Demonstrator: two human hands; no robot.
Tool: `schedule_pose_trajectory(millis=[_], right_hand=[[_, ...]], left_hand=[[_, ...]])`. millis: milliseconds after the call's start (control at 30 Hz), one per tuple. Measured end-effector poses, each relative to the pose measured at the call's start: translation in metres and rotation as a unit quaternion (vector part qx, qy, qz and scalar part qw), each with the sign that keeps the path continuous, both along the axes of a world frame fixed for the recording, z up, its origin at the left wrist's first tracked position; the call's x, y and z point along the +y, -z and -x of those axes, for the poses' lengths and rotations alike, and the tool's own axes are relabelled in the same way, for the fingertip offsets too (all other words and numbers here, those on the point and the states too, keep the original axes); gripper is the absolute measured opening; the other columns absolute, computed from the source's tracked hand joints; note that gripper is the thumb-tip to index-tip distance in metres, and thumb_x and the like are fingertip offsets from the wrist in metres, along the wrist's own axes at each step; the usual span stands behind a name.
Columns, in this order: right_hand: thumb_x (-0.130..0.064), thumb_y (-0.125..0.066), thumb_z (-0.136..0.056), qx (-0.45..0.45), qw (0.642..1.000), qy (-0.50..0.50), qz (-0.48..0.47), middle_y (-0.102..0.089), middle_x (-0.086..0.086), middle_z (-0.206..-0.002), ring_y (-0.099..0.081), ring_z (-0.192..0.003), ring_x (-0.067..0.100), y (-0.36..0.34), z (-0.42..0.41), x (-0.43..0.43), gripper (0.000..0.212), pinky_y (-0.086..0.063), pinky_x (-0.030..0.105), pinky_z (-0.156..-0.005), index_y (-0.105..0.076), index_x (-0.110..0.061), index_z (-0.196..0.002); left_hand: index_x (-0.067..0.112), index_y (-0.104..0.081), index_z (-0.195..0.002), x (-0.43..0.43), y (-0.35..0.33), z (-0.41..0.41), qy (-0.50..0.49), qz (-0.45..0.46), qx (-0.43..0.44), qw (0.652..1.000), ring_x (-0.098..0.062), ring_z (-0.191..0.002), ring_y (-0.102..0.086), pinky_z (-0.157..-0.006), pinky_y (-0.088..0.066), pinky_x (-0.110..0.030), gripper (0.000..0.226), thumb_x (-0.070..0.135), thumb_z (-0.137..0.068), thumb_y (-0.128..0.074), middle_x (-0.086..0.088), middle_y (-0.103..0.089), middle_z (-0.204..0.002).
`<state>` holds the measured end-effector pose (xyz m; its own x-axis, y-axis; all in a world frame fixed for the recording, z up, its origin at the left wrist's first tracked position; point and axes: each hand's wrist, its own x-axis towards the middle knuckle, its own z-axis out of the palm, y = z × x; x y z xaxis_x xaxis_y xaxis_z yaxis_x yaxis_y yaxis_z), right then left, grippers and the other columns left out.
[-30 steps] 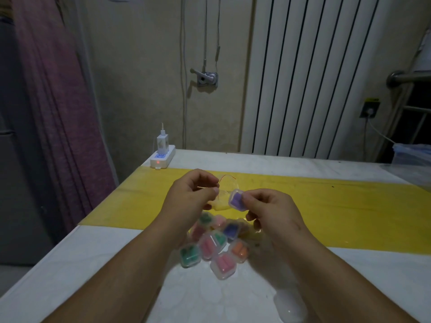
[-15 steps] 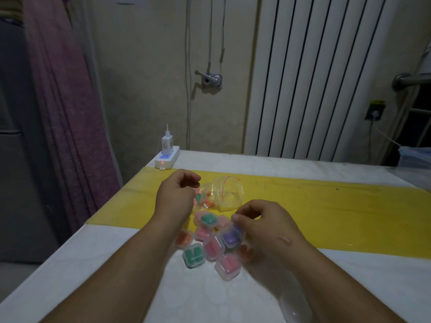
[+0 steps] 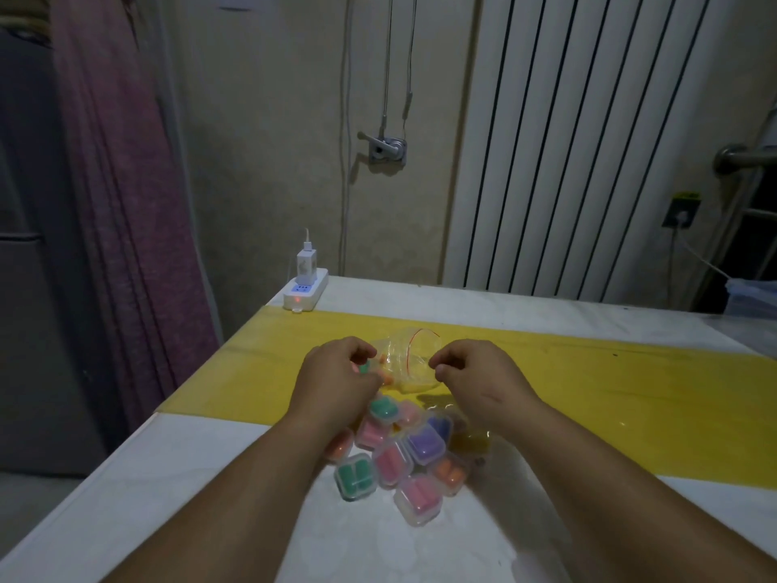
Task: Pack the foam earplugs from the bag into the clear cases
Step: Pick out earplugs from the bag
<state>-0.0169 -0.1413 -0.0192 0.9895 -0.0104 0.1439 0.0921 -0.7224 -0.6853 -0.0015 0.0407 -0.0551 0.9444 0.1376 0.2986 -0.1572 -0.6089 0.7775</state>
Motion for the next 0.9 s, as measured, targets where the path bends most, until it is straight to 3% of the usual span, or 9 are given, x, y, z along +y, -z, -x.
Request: schedule_pose_trajectory(millis=[100, 233, 333, 500, 600, 900], right_hand=[[-0.006, -0.048, -0.094, 0.014, 1.000, -0.003, -0.002, -0.071, -0.003, -0.097, -0.062, -0.096, 0.017, 0.000, -0.015, 0.009, 0.028, -0.047, 0.027, -0.079, -0.072, -0.023, -0.097], [0.004, -0.044, -0.088, 0.016, 0.999, -0.012, 0.037, -0.071, 0.001, -0.106, -0.063, -0.102, 0.020, 0.004, -0.031, 0.026, 0.040, -0.050, 0.031, -0.092, -0.075, -0.018, -0.100], [0.000, -0.052, -0.089, 0.012, 0.997, -0.032, 0.071, -0.071, 0.000, -0.105, -0.063, -0.101, 0.020, 0.006, -0.042, 0.037, 0.030, -0.050, 0.028, -0.090, -0.075, -0.018, -0.098], [-0.015, -0.072, -0.082, 0.021, 0.990, -0.091, 0.103, -0.067, -0.005, -0.085, -0.061, -0.082, 0.013, 0.006, -0.051, 0.046, 0.010, -0.042, 0.021, -0.067, -0.071, -0.025, -0.079], [-0.019, -0.072, -0.083, 0.032, 0.987, -0.100, 0.122, -0.065, -0.004, -0.079, -0.058, -0.074, 0.013, 0.007, -0.055, 0.049, 0.016, -0.039, 0.021, -0.056, -0.064, -0.026, -0.071], [-0.010, -0.061, -0.084, 0.058, 0.977, -0.130, 0.158, -0.067, 0.004, -0.089, -0.061, -0.082, 0.022, 0.014, -0.054, 0.055, 0.011, -0.044, 0.025, -0.066, -0.065, -0.020, -0.082]], left_hand=[[0.032, -0.063, -0.107, 0.001, 0.002, -0.001, -0.027, -0.026, 0.004, 0.999, -0.008, -0.084, -0.058, -0.068, -0.044, -0.024, 0.025, 0.027, -0.084, -0.071, 0.013, -0.065, -0.094], [0.032, -0.060, -0.107, 0.004, 0.005, -0.003, -0.054, -0.047, 0.025, 0.997, -0.014, -0.081, -0.060, -0.068, -0.050, -0.029, 0.021, 0.022, -0.089, -0.062, 0.008, -0.065, -0.088], [0.033, -0.060, -0.110, 0.005, 0.005, -0.005, -0.066, -0.058, 0.029, 0.996, -0.015, -0.078, -0.059, -0.066, -0.050, -0.030, 0.025, 0.017, -0.091, -0.056, 0.005, -0.065, -0.088], [0.034, -0.058, -0.112, 0.005, 0.006, -0.006, -0.064, -0.053, 0.036, 0.996, -0.017, -0.079, -0.060, -0.059, -0.044, -0.028, 0.027, 0.017, -0.091, -0.057, 0.004, -0.065, -0.088], [0.034, -0.058, -0.114, 0.005, 0.006, -0.007, -0.062, -0.058, 0.038, 0.996, -0.017, -0.079, -0.060, -0.059, -0.044, -0.029, 0.030, 0.017, -0.090, -0.056, 0.004, -0.066, -0.090], [0.036, -0.059, -0.111, 0.005, 0.011, -0.009, -0.057, -0.062, 0.036, 0.996, -0.017, -0.080, -0.059, -0.060, -0.041, -0.029, 0.029, 0.018, -0.088, -0.056, 0.006, -0.064, -0.089]])
